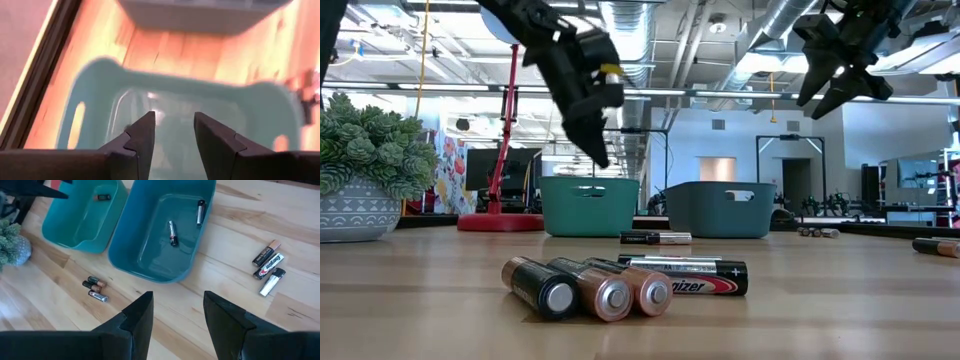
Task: Sort batteries
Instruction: Put the black battery into the green bin
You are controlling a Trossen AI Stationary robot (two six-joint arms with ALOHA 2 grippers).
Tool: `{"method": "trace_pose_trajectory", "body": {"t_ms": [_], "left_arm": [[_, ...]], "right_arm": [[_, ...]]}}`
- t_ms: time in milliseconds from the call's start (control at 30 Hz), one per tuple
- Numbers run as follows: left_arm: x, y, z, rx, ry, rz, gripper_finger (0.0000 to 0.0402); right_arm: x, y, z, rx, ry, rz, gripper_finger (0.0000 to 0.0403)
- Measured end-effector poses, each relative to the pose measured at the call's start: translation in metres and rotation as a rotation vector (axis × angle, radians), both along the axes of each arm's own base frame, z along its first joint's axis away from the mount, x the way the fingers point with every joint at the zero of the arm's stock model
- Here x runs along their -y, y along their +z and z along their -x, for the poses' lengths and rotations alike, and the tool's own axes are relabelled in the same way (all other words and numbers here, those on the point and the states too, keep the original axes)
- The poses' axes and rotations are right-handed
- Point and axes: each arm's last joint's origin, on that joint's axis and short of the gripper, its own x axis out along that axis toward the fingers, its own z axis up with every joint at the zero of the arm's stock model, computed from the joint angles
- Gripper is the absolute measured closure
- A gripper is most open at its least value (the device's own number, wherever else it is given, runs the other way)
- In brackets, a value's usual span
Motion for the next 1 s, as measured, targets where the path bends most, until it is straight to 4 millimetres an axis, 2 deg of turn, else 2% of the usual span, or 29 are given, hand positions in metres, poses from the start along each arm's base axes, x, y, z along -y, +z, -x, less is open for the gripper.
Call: {"method": "trace_pose_trajectory", "body": {"t_ms": [133,367,567,733,833,1000], "left_arm": [[0.019,0.012,-0.014,0.060,-0.034,-0.001,0.0271],[0.077,0.017,-0.038,0.123,-0.251,-0.070,0.0272],[0.112,0.019,-0.047,0.166,-0.190,-0.049,0.0272],[0.133,-0.004,-0.058,0.129,-0.126,0.016,0.0272],[0.146,-0.019,-0.065,0.090,-0.115,-0.010,0.0272],[0.154,-0.040,-0.071,0.029,-0.104,-0.050,0.0272]], "right_arm": [[-0.001,-0.002,0.002,-0.034,0.001,-0.012,0.0214],[-0.003,-0.007,0.008,-0.124,0.046,-0.009,0.0214],[-0.003,-0.007,0.009,-0.146,0.091,0.018,0.0214],[-0.003,-0.007,0.009,-0.159,0.123,0.039,0.0214],[-0.003,-0.007,0.009,-0.162,0.133,0.045,0.0214],[-0.003,-0.007,0.009,-0.170,0.152,0.057,0.0214]]}}
